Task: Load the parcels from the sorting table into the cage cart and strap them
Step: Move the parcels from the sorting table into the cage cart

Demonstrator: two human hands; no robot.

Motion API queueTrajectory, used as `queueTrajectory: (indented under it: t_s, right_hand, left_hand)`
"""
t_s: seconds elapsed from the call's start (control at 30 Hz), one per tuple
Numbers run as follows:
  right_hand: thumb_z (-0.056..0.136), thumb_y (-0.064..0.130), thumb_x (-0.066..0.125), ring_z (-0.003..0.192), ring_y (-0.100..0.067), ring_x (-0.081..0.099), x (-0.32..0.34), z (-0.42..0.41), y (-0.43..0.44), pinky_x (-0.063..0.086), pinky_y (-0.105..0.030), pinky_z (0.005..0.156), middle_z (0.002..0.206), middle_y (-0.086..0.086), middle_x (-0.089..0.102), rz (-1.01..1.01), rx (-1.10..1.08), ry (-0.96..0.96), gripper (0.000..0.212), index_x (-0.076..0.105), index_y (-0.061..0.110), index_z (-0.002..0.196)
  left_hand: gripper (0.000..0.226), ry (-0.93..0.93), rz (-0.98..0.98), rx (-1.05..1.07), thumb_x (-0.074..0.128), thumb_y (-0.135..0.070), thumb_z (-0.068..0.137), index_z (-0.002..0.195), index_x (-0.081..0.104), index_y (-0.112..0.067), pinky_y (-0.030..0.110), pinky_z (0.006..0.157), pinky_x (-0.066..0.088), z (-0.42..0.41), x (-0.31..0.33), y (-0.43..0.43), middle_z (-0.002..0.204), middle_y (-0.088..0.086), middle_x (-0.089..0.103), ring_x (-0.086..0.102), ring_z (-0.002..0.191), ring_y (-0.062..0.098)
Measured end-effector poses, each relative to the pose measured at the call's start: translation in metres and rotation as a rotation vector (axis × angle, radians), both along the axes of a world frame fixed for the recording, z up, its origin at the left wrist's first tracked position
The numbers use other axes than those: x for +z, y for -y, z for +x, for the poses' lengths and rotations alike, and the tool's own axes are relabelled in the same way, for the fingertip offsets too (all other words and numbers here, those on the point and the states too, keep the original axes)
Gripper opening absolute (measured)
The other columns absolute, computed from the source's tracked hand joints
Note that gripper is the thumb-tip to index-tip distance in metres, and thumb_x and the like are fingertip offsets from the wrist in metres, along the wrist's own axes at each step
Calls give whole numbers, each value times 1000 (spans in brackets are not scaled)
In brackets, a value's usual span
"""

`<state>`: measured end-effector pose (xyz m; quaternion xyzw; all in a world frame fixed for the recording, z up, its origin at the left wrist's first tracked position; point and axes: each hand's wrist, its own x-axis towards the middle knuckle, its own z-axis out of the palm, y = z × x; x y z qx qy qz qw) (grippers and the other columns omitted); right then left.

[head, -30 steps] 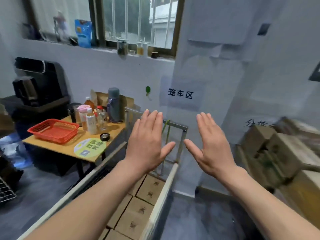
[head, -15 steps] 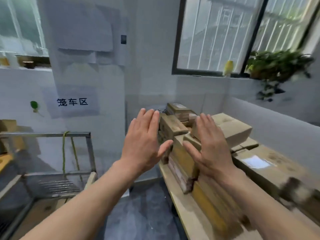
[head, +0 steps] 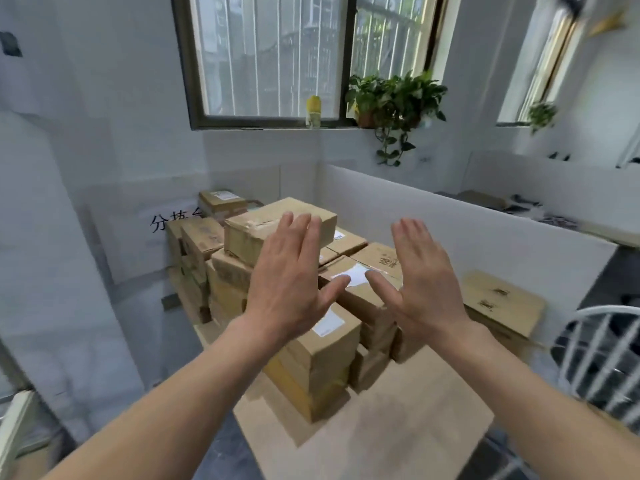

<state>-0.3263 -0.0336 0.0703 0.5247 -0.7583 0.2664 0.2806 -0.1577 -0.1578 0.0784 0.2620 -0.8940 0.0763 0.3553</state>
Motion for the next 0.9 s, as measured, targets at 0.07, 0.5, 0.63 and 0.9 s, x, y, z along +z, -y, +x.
queueTrajectory:
  t_s: [0.07, 0.5, 0.63, 0.9]
  right_hand:
    - [90, 63, 32, 152, -28, 17, 2, -8, -17, 15, -41, 120, 162, -13, 23, 19, -56, 15, 87, 26, 6, 155]
    - [91, 64, 32, 151, -33, 20, 4, -29, -87, 23, -53, 120, 161, -18, 27, 16, -287, -9, 89, 27, 1, 154]
    - [91, 63, 32, 152, -29, 15, 0, -42, -104, 15, -43, 121, 162, -16, 23, 7, -325, -9, 88, 24, 3, 155]
    - [92, 61, 35, 151, -30, 18, -32, -119, -123, 15, -41, 120, 161, -17, 26, 3, -379, 21, 86, 27, 2, 154]
  left_hand:
    - [91, 4, 7, -47, 44, -67, 89, 154, 20, -8, 43, 120, 16, -16, 1, -8, 160, 12, 26, 16, 150, 31]
    - [87, -35, 40, -240, 33, -67, 89, 149, 31, -4, 47, 117, 25, -61, -10, -37, 153, 15, 36, 26, 146, 34]
    - [88, -40, 46, -288, 35, -66, 89, 149, 31, -3, 46, 117, 25, -78, -14, -46, 153, 15, 37, 26, 146, 34]
    - [87, 7, 61, -364, 34, -66, 89, 148, 33, -2, 49, 116, 28, -157, -33, -58, 150, 17, 40, 29, 144, 36]
